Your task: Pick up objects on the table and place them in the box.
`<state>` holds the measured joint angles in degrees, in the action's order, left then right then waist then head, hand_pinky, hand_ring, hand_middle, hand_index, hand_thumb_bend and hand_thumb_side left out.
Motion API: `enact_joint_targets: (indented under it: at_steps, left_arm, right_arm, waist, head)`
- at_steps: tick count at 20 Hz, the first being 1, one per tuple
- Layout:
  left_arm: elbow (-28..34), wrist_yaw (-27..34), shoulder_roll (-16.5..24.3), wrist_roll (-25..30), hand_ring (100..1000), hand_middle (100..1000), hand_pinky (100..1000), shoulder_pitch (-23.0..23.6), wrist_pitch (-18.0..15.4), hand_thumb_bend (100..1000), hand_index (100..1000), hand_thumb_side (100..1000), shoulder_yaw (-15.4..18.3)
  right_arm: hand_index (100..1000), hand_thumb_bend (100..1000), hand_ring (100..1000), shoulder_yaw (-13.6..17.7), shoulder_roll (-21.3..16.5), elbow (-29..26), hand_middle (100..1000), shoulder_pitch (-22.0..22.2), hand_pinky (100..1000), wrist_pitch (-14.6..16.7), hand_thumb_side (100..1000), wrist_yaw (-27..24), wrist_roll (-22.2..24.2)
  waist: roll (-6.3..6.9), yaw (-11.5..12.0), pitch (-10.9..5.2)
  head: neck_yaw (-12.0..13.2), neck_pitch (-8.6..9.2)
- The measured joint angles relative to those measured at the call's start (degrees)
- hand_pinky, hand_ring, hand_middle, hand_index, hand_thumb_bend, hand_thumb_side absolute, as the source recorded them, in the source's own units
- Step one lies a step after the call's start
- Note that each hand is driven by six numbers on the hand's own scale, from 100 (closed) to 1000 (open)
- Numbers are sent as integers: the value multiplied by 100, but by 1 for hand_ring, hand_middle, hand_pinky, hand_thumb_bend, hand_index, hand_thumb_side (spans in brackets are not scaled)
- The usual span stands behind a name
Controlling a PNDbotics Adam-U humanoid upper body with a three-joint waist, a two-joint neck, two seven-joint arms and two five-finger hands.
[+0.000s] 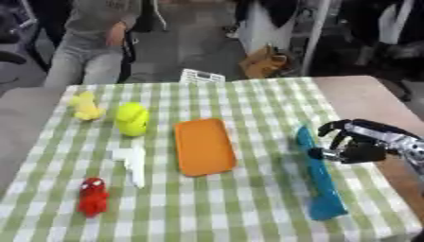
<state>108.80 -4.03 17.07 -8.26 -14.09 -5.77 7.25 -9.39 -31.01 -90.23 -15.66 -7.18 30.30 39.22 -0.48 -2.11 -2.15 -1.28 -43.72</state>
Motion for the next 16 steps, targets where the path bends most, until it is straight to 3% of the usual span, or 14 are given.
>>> enact_joint_targets:
  at_steps: [16]
  left_arm:
    - [0, 0, 0, 21, 677, 727, 540, 0, -5, 204, 840, 838, -6]
  right_arm:
    - [931, 588, 732, -109, 50, 372, 848, -6, 543, 36, 691, 150, 88]
  waist:
    - [0, 25, 0]
  head:
    - [-25, 0]
